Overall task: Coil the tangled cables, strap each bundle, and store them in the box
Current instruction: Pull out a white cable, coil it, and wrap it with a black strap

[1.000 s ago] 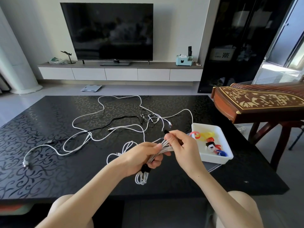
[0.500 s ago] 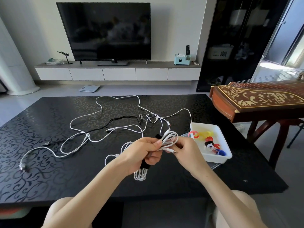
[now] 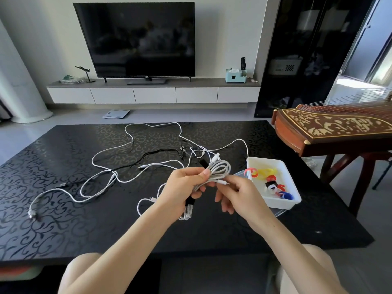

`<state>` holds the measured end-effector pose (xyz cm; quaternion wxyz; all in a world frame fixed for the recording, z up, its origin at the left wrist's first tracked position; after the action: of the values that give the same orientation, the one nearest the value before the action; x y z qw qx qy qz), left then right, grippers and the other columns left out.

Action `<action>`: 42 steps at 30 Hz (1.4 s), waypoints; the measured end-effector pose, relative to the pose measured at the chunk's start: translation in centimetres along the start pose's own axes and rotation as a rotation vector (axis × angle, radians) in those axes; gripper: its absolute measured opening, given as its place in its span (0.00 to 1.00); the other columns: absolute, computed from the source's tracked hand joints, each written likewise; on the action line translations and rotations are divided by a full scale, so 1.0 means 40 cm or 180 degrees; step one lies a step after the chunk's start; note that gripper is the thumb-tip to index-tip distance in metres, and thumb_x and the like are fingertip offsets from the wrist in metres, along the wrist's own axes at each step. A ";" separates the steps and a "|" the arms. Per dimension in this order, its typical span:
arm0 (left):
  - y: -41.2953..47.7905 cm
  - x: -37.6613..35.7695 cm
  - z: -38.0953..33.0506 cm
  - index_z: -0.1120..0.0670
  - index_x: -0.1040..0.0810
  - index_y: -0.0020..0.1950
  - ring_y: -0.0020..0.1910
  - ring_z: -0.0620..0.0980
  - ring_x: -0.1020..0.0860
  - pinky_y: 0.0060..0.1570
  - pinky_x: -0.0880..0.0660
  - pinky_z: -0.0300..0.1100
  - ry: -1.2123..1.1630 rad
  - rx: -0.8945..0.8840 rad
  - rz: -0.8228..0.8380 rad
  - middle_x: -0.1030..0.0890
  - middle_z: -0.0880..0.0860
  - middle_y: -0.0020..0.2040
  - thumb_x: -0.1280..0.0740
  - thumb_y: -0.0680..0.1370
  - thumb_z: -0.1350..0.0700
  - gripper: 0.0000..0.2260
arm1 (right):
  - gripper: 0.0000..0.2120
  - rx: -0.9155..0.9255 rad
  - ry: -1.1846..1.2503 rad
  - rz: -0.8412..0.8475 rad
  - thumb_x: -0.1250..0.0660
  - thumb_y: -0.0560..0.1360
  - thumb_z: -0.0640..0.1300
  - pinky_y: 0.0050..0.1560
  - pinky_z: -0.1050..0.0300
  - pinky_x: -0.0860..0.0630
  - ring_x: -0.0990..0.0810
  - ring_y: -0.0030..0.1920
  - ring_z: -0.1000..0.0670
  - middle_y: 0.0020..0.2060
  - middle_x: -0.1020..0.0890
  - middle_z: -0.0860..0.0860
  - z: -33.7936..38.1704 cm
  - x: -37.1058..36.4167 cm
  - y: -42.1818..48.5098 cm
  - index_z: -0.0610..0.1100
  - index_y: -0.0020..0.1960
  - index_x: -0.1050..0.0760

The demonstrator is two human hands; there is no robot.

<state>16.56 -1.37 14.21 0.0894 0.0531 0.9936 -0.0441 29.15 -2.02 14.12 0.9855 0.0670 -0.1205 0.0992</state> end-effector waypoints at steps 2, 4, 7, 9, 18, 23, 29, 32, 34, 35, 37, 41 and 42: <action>0.010 0.025 -0.006 0.60 0.17 0.40 0.28 0.43 0.29 0.22 0.38 0.33 -0.0089 0.0033 -0.0203 0.19 0.56 0.34 0.33 0.77 0.61 0.07 | 0.06 0.0067 -0.0274 -0.0121 0.37 0.78 0.44 0.26 0.59 0.23 0.19 0.28 0.52 0.32 0.17 0.53 -0.001 0.021 -0.028 0.49 0.51 0.21; 0.019 0.036 -0.002 0.61 0.17 0.41 0.28 0.43 0.28 0.22 0.36 0.32 -0.0158 0.0172 -0.0214 0.19 0.56 0.35 0.33 0.76 0.61 0.07 | 0.10 0.0744 -0.1115 -0.0564 0.33 0.75 0.50 0.31 0.61 0.22 0.19 0.29 0.56 0.29 0.19 0.54 0.049 0.058 -0.071 0.47 0.52 0.20; 0.022 0.029 0.012 0.59 0.16 0.41 0.31 0.44 0.23 0.23 0.34 0.33 0.0092 0.0351 -0.0135 0.17 0.54 0.37 0.31 0.76 0.59 0.06 | 0.15 0.2266 -0.2406 -0.1055 0.31 0.73 0.53 0.30 0.65 0.27 0.24 0.26 0.55 0.26 0.21 0.55 0.170 0.056 -0.149 0.42 0.50 0.18; 0.020 0.019 0.022 0.57 0.16 0.41 0.35 0.46 0.19 0.24 0.33 0.33 0.0238 0.0448 -0.0108 0.16 0.52 0.40 0.30 0.75 0.58 0.05 | 0.15 0.2814 -0.2738 -0.1059 0.32 0.73 0.51 0.29 0.65 0.29 0.24 0.26 0.55 0.27 0.20 0.53 0.203 0.033 -0.174 0.40 0.48 0.17; 0.013 0.015 0.007 0.56 0.19 0.45 0.24 0.45 0.23 0.19 0.37 0.33 0.0175 0.0334 -0.0428 0.18 0.50 0.29 0.29 0.74 0.63 0.03 | 0.10 0.1246 -0.0938 0.0368 0.33 0.76 0.40 0.43 0.65 0.21 0.17 0.42 0.60 0.39 0.16 0.58 0.175 0.020 -0.084 0.56 0.47 0.20; -0.006 -0.013 -0.022 0.47 0.18 0.48 0.24 0.43 0.26 0.22 0.37 0.33 0.1081 -0.0291 -0.0275 0.20 0.47 0.28 0.30 0.76 0.60 0.08 | 0.04 0.1913 -0.1718 -0.0542 0.29 0.72 0.41 0.38 0.59 0.28 0.23 0.37 0.53 0.33 0.19 0.54 0.252 0.089 -0.048 0.47 0.46 0.16; -0.017 -0.039 -0.040 0.42 0.19 0.43 0.21 0.40 0.27 0.23 0.37 0.28 0.1515 -0.0569 -0.0255 0.21 0.45 0.26 0.32 0.77 0.57 0.09 | 0.10 0.1238 -0.0750 -0.0205 0.27 0.71 0.39 0.41 0.69 0.27 0.19 0.39 0.59 0.36 0.17 0.58 0.197 0.105 0.013 0.55 0.41 0.18; -0.021 -0.042 -0.048 0.39 0.19 0.40 0.22 0.42 0.26 0.23 0.37 0.28 0.1462 -0.0619 -0.0230 0.19 0.48 0.29 0.31 0.77 0.57 0.12 | 0.09 0.1122 -0.1007 -0.0132 0.29 0.72 0.41 0.42 0.64 0.24 0.20 0.40 0.59 0.36 0.17 0.57 0.188 0.103 0.027 0.56 0.42 0.19; -0.022 -0.046 -0.052 0.38 0.19 0.40 0.22 0.43 0.26 0.23 0.37 0.28 0.1440 -0.0625 -0.0206 0.19 0.48 0.29 0.31 0.76 0.57 0.13 | 0.10 0.1062 -0.1196 -0.0097 0.31 0.74 0.43 0.44 0.59 0.23 0.20 0.41 0.60 0.37 0.16 0.58 0.186 0.099 0.031 0.59 0.41 0.20; -0.021 -0.046 -0.053 0.38 0.19 0.40 0.22 0.43 0.26 0.23 0.37 0.28 0.1423 -0.0634 -0.0199 0.19 0.47 0.29 0.31 0.76 0.57 0.13 | 0.11 0.1040 -0.1274 -0.0077 0.32 0.75 0.43 0.45 0.56 0.22 0.19 0.41 0.59 0.38 0.16 0.57 0.185 0.097 0.032 0.60 0.41 0.21; -0.021 -0.045 -0.053 0.38 0.19 0.39 0.23 0.45 0.26 0.23 0.37 0.29 0.1363 -0.0633 -0.0190 0.20 0.47 0.28 0.31 0.76 0.57 0.13 | 0.12 0.1015 -0.1385 -0.0052 0.33 0.76 0.44 0.46 0.50 0.22 0.19 0.41 0.55 0.38 0.16 0.54 0.186 0.094 0.032 0.61 0.40 0.22; -0.023 -0.044 -0.049 0.38 0.19 0.38 0.21 0.43 0.28 0.22 0.37 0.29 0.1402 -0.0570 -0.0195 0.22 0.45 0.24 0.32 0.77 0.55 0.12 | 0.08 0.1036 -0.1360 -0.0049 0.33 0.76 0.44 0.45 0.51 0.21 0.19 0.40 0.56 0.36 0.16 0.56 0.190 0.093 0.032 0.56 0.43 0.19; -0.024 -0.044 -0.050 0.39 0.20 0.38 0.19 0.41 0.29 0.22 0.37 0.28 0.1454 -0.0559 -0.0205 0.22 0.44 0.23 0.33 0.77 0.54 0.12 | 0.06 0.1047 -0.1356 -0.0056 0.33 0.76 0.44 0.44 0.53 0.22 0.19 0.39 0.57 0.36 0.17 0.56 0.191 0.091 0.032 0.52 0.44 0.18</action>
<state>17.83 -2.31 16.58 -0.1347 0.0220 0.9892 0.0527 30.63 -1.33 22.52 0.9146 0.2466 -0.3068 0.0925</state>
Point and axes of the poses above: each hand's wrist, its own y-axis towards the middle knuckle, its own x-axis out of the back of the hand, z = x × y, the point moved 10 cm from there along y, towards the middle knuckle
